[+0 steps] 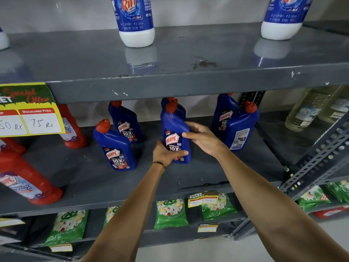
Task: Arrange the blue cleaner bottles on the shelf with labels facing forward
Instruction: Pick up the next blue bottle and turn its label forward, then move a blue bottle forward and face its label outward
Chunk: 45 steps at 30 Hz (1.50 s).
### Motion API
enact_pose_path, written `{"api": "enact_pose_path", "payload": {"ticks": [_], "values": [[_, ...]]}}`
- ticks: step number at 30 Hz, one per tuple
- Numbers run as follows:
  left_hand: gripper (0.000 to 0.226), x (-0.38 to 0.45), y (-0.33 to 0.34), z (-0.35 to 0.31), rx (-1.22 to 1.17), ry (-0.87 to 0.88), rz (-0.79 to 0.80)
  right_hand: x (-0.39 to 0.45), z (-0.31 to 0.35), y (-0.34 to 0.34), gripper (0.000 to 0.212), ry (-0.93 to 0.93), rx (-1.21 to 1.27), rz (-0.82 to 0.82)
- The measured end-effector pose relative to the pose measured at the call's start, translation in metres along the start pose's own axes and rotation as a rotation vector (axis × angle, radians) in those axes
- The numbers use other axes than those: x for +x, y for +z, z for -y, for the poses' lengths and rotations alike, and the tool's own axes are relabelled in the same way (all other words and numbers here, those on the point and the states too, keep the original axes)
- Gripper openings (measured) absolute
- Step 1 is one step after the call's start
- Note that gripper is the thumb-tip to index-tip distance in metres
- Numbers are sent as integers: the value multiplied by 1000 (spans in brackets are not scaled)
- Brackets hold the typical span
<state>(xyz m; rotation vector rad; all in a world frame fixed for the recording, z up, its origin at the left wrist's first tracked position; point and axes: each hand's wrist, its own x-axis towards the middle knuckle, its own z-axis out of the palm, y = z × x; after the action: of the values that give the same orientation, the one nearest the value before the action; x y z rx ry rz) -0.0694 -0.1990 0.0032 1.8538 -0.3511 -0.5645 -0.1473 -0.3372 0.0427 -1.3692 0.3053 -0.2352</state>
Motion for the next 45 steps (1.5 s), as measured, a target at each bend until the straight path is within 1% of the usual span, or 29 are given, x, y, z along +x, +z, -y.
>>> {"api": "enact_pose_path", "payload": {"ticks": [1, 3, 7, 14, 17, 21, 24, 26, 29, 32, 34, 36, 40, 42, 45], "values": [[80, -1, 2, 2, 35, 6, -69, 0, 0, 0, 49, 4, -45, 1], [77, -1, 2, 8, 59, 18, -126, 0, -1, 1, 51, 18, -112, 11], [66, 3, -3, 15, 118, 37, -110, -3, -5, 0, 52, 48, -135, 5], [61, -3, -2, 17, 118, 6, -75, -4, -8, 0, 55, 83, -140, 20], [58, -7, -1, 17, 108, -15, -72, -6, -8, 2, 56, 84, -148, -9], [66, -18, 3, 22, 115, -50, -111, -13, -10, 3, 63, 86, -156, -158], [67, -30, 5, 26, 84, -93, -161, -24, -15, 1, 67, 101, -212, -335], [62, -38, 10, 28, 70, -110, -193, -32, -22, -5, 65, 115, -221, -483], [53, -49, 22, 30, 70, -105, -205, -45, -32, -18, 61, 159, -142, -661], [52, -55, 41, 26, 121, -66, -167, -60, -35, -38, 58, 204, -117, -772], [47, -54, 55, 21, 184, -24, -134, -66, -34, -52, 50, 207, -141, -838], [49, -51, 68, 13, 185, -1, -118, -69, -28, -66, 44, 194, -162, -882], [61, -41, 101, -9, 193, 37, -80, -62, -13, -102, 53, 157, -186, -891], [66, -34, 119, -21, 179, 30, -70, -55, -4, -118, 59, 151, -196, -849], [72, -24, 144, -41, 165, 46, -18, -45, 4, -135, 86, 161, -230, -718]]}}
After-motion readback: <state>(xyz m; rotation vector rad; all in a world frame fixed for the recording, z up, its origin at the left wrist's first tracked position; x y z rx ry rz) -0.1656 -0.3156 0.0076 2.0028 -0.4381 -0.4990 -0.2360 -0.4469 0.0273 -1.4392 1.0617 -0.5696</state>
